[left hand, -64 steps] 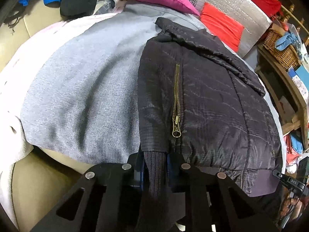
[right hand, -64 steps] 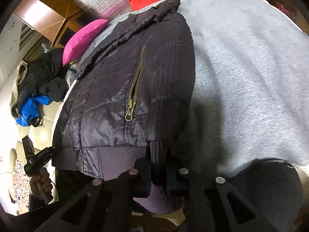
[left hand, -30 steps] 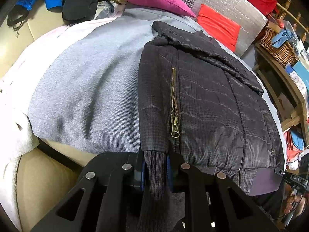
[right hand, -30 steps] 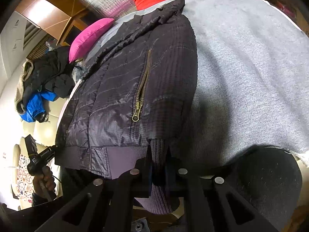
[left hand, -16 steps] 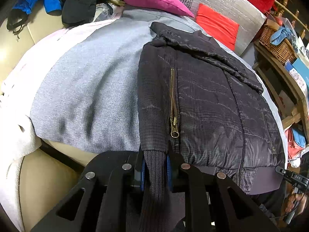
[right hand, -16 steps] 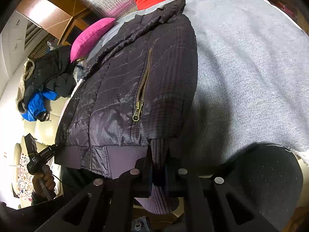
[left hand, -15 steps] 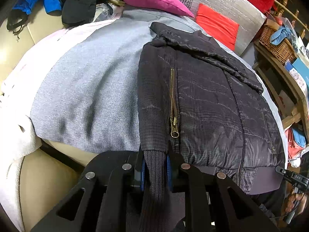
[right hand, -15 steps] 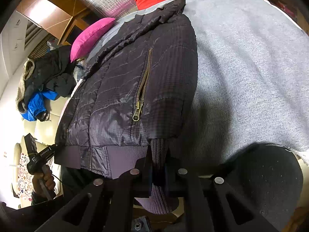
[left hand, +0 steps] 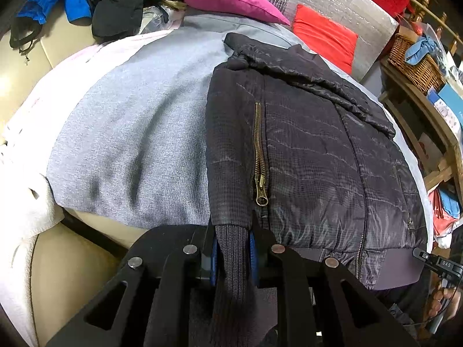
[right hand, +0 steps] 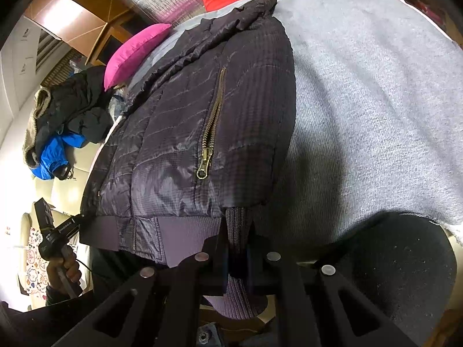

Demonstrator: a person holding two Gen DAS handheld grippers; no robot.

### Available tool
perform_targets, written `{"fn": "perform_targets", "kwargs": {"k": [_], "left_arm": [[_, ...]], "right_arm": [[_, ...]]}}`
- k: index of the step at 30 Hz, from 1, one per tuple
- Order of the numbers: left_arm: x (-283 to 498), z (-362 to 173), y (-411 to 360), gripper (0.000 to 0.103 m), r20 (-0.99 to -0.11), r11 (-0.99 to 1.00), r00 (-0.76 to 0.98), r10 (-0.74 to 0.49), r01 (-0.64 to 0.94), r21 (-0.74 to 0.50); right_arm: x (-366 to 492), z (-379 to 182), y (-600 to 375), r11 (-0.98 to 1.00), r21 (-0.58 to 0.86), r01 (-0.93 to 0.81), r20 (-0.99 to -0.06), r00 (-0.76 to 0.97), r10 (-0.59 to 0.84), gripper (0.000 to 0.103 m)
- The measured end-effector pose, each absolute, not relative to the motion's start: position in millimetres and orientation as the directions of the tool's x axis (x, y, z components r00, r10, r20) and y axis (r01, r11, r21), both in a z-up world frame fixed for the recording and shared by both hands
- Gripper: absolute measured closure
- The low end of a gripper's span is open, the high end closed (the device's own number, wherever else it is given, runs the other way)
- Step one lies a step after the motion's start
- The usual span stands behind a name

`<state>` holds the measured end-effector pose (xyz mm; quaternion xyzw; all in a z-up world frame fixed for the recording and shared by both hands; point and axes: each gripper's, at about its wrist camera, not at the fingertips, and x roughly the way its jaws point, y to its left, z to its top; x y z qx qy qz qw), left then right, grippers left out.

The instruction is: Fold large clothes

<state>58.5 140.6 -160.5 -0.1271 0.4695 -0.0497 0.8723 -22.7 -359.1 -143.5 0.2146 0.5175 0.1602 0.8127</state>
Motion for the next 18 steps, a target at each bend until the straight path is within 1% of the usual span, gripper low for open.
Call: {"fn": "perform_targets", "kwargs": {"k": [12,16,18], "left_arm": [[54.4,-158.6,140.3,0.085,-0.803,0.962,0.557,-0.211,-0.028,-0.272],[53.0,-152.1,142.6,0.085,-0.797,0.960,0.561,-0.222,-0.017,-0.279],[53.0,-145.9,143.5,0.085,-0.790,0.958,0.567,-0.233,-0.006,-0.287]], "right_arm": [[-22.3,-140.8,-359.8,0.858,0.511,-0.055,-0.778,0.395,0.489,0.093],[-19.4,-136.2,-366.4,0.837,0.544,-0.060,-0.759,0.390,0.521,0.093],[-17.0,-132.0,-372.5,0.814,0.578,-0.062,-0.735,0.395,0.552,0.094]]}}
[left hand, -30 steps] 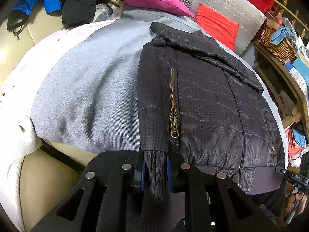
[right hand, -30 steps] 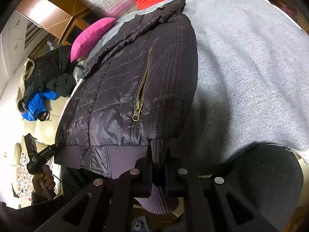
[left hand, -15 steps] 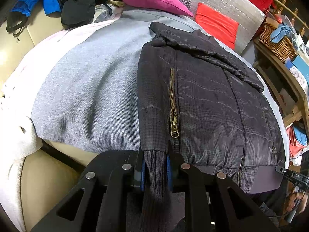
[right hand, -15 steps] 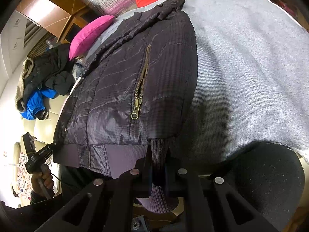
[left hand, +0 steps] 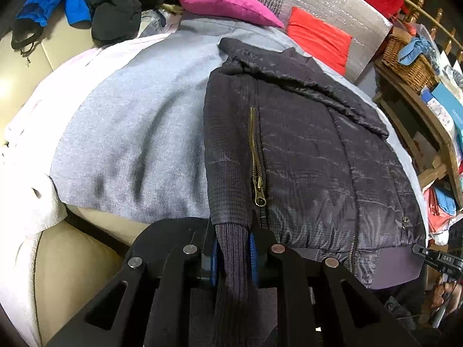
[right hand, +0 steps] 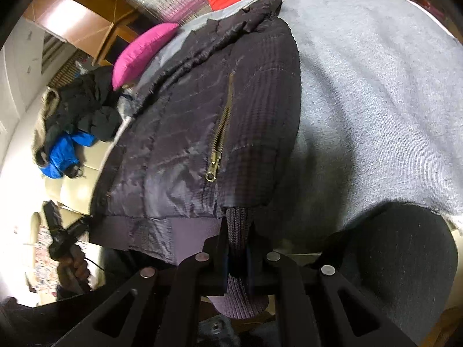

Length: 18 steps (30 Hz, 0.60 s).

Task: Fold large clothes
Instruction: 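Lift the ribbed hem with both tools and fold it toward the collar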

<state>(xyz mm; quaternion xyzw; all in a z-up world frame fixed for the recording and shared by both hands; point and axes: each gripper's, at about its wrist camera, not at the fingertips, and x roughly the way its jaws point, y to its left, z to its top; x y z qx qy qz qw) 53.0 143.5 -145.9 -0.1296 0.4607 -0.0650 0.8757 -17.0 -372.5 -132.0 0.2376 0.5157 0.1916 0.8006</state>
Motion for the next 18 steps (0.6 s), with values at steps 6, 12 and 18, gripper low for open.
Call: {"fn": "perform_targets", "kwargs": {"k": [6,12,18], "left_arm": [[54.9,-125.2,153.5,0.085,-0.753,0.933,0.587,-0.298,0.011,-0.361],[64.2,-94.7,158.5,0.085,-0.707,0.908,0.617,-0.345,0.028,-0.419],[80.4,-51.1,156.1,0.085,-0.620,0.890,0.696,-0.362,0.061,-0.451]], "right_arm": [[-13.8,-119.9,-385.2,0.749,0.659,-0.073,-0.660,0.422,0.621,0.094],[-7.2,-87.3,-397.6,0.637,0.762,-0.117,-0.519,0.477,0.709,0.094],[6.1,-50.5,-401.9,0.594,0.782,-0.189,-0.426,0.533,0.731,0.094]]}}
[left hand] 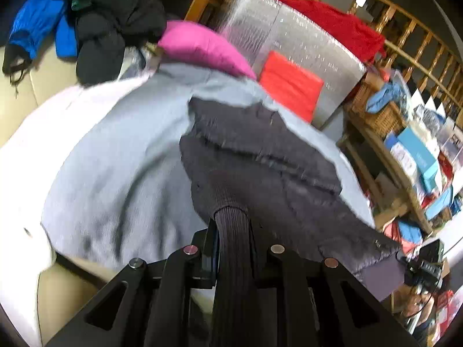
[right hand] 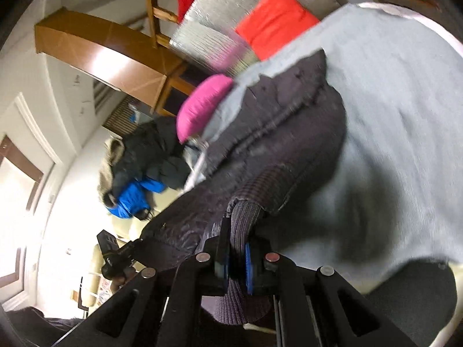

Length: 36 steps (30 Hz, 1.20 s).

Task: Fold large clothes
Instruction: 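Lift the ribbed hem with both tools and fold it toward the collar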

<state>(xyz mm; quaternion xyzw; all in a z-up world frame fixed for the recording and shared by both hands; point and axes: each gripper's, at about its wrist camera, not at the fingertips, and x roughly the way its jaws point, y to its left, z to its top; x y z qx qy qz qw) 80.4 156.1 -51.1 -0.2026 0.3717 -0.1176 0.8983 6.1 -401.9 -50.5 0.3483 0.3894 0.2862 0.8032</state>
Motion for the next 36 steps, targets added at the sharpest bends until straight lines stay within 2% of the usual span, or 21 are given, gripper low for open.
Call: {"fn": "perform_targets", "kwargs": {"k": [10,18,26,36], "left_arm": [[111.6,-14.7,158.9,0.085,-0.539,0.866,0.751,-0.382,0.086,-0.493],[147.8,11.9,158.0,0.085,-0.479,0.860,0.789,-0.386,0.120,-0.496],[206.5,30.8,148.2,0.085,-0.442,0.873,0.825,-0.352,0.120,-0.472],[295.0,38.3,127.5,0.086,-0.470,0.908,0.834,-0.290,0.084,-0.411]], "right_arm": [[28.5,-24.4,-417.5,0.541,0.811,-0.225,-0.329,0.590,0.738,0.095],[73.9,16.7,-415.4,0.556,0.778,-0.291,-0.277,0.636,0.720,0.095],[140.4,55.0,-409.7,0.603,0.729,-0.325,-0.268,0.675,0.687,0.095],[252.8,66.0,-403.9,0.647,0.706,-0.287,-0.293,0.714,0.636,0.095]]}}
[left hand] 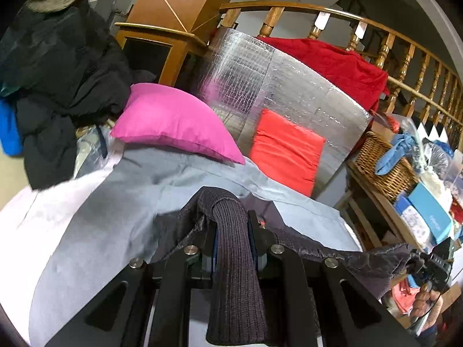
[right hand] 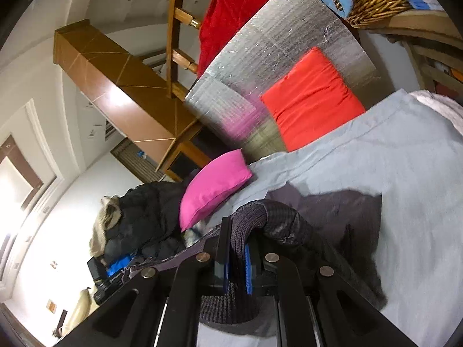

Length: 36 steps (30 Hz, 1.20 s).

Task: Fold large clothes
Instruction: 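Lift the ribbed hem with both tools and fold it toward the collar, then lower the folded hem onto the jacket and open both tools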

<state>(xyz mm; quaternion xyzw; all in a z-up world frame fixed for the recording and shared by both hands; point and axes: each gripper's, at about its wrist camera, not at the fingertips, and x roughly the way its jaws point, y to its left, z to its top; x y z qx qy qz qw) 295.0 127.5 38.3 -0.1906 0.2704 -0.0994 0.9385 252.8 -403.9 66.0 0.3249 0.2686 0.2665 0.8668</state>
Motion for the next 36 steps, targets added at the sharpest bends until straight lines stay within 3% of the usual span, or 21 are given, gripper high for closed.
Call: {"fn": "perform_targets", "kwargs": {"k": [8,26,30,34,36], "left_arm": [[378.0,15.5,114.4,0.086,-0.531,0.933,0.812,-0.241,0.043,-0.358],[513.3,-106.2,95.4,0.085,-0.737,0.944,0.650,-0.187,-0.089,-0.318],[524.0,-121.7,101.7,0.078,-0.764,0.926,0.613,-0.202,-0.134,-0.352],[526.9,-123.5,108.0,0.073,-0.763,0.902,0.599,-0.242,-0.151,-0.405],[525.6,-119.8,105.5,0.068,-0.757,0.904,0.606,-0.246,-0.137,-0.404]], "right_arm": [[344.5,52.7,-397.7,0.688,0.690,-0.226,-0.355,0.723,0.593,0.095],[494.3,-67.8,-399.9,0.741,0.672,0.010,-0.575,0.638,0.513,0.095],[507.6,-97.4,-408.2,0.682,0.726,0.084,-0.583,0.600,0.547,0.094],[509.8,-101.7,-410.1,0.671,0.736,0.085,-0.577,0.597,0.557,0.087],[508.8,-98.7,-410.4,0.668,0.740,0.079,-0.571,0.598,0.562,0.072]]}}
